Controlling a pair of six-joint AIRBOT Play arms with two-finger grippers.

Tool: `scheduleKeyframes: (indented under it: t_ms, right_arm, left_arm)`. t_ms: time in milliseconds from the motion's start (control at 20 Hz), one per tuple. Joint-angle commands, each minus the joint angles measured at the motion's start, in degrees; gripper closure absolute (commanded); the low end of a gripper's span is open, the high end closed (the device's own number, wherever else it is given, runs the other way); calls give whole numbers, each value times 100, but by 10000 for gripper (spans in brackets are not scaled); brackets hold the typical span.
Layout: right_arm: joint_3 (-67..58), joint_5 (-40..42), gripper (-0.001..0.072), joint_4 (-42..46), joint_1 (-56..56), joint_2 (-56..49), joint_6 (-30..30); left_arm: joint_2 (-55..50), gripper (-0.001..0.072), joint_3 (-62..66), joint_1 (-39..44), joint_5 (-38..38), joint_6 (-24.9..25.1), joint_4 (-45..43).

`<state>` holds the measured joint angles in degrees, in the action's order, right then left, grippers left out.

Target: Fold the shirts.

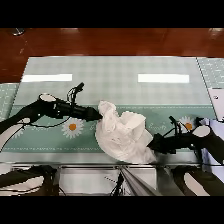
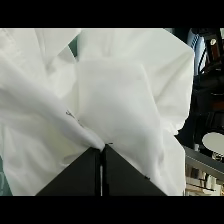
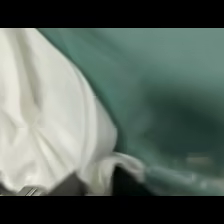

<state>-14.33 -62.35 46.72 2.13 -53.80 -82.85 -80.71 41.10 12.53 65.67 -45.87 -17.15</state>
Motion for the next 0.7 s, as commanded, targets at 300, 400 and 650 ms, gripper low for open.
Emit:
scheduleKeyframes:
  t_ms: [300, 400, 650]
  right_arm:
    - [-3917, -155, 686, 269, -579, -313, 144]
    - [-5733, -105, 686, 852, -581, -313, -190]
    - [-9418, -852, 686, 2105, -581, -264, -603]
  left_arm:
    - [623, 687, 1370, -988, 645, -411, 581]
    - [992, 687, 2326, -1331, 472, -767, 573]
    - [1886, 687, 4645, -2098, -72, -2531, -1381]
